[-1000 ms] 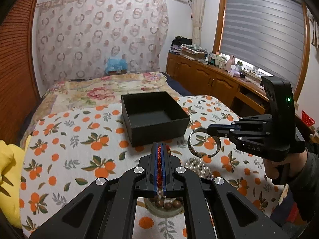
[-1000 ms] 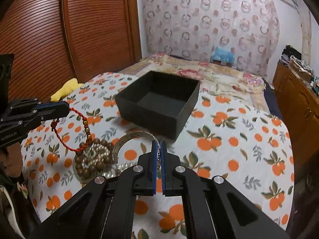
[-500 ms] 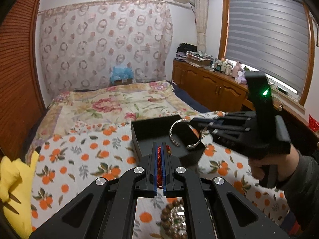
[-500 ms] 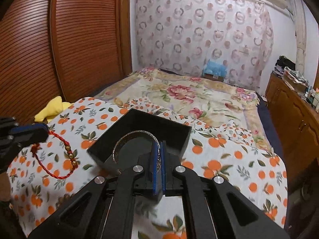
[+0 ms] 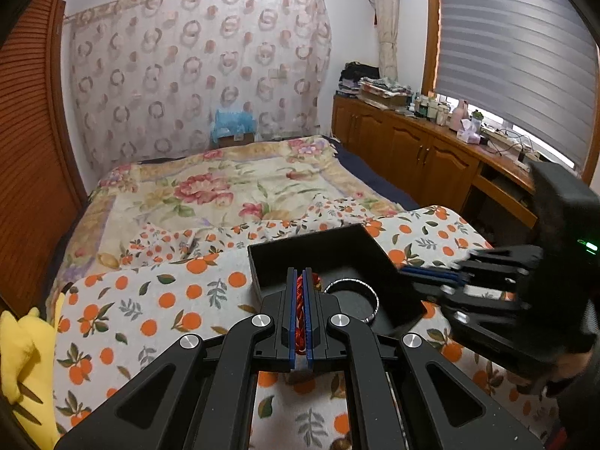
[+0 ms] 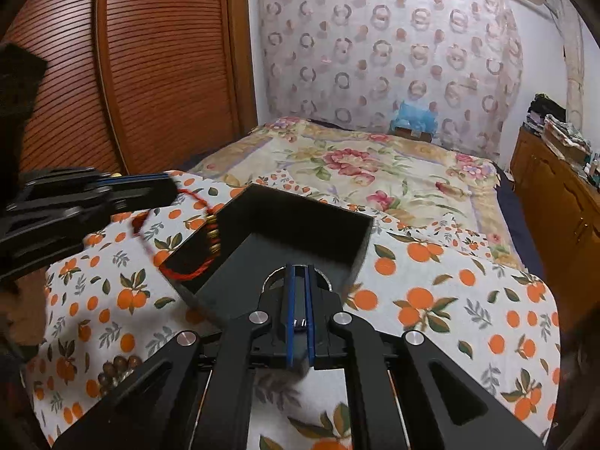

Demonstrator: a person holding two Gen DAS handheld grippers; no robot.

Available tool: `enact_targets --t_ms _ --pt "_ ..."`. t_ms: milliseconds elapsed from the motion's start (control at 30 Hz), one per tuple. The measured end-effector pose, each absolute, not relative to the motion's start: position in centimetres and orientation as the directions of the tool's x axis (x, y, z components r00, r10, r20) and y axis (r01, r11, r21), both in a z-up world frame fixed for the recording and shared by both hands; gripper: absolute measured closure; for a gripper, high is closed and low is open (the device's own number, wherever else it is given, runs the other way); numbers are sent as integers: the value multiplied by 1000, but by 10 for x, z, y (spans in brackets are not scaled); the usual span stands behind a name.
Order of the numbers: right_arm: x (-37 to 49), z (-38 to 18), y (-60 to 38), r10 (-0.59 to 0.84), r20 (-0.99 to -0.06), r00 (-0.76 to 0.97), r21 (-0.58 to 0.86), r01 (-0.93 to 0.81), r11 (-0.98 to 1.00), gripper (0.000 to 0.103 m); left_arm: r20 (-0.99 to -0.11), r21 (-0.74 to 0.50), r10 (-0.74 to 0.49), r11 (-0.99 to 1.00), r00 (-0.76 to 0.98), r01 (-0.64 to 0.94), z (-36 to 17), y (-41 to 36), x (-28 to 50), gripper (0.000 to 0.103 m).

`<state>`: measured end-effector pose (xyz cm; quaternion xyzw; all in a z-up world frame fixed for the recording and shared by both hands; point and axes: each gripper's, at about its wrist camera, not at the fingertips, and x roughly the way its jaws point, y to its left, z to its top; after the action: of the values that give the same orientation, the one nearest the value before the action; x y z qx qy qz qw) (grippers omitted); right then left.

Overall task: Organize jewelry
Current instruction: 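Carry both pieces into the black box and open both tools, then grasp the brown bead strand with the left tool while the right tool grasps a pearl strand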

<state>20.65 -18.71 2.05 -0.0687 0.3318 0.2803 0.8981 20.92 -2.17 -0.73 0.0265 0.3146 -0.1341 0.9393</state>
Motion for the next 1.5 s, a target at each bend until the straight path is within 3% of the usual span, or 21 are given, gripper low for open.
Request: enact_targets --t_ms 267,333,367,400,800,933,1433,1500 --pt "189 20 -206 472 -620 627 83 -545 834 96 -611 -24 -222 965 760 263 -10 -34 234 101" --pt "184 20 -208 473 -616 629 85 -544 835 96 -608 -49 -233 965 759 257 -10 -32 239 88" --pt "180 20 -209 473 -614 632 86 -542 836 96 -607 -67 -244 964 757 256 -10 -30 240 69" --pt "177 20 -210 472 -609 637 87 -538 838 96 -601 -75 -245 965 761 252 -11 -29 240 59" --pt "125 13 -219 500 -598 627 114 -551 827 95 -627 -65 -232 967 743 247 -33 -16 188 54" --pt "109 7 -220 500 -605 620 113 -554 825 79 -631 -94 -257 962 732 257 -42 -10 156 53" --pt "60 -16 -227 481 -640 599 139 -525 839 79 -700 -141 -285 954 655 265 -81 2 99 53" --pt "57 -16 -227 478 -644 597 143 -519 842 79 -716 -172 -314 945 624 279 -87 1 101 59"
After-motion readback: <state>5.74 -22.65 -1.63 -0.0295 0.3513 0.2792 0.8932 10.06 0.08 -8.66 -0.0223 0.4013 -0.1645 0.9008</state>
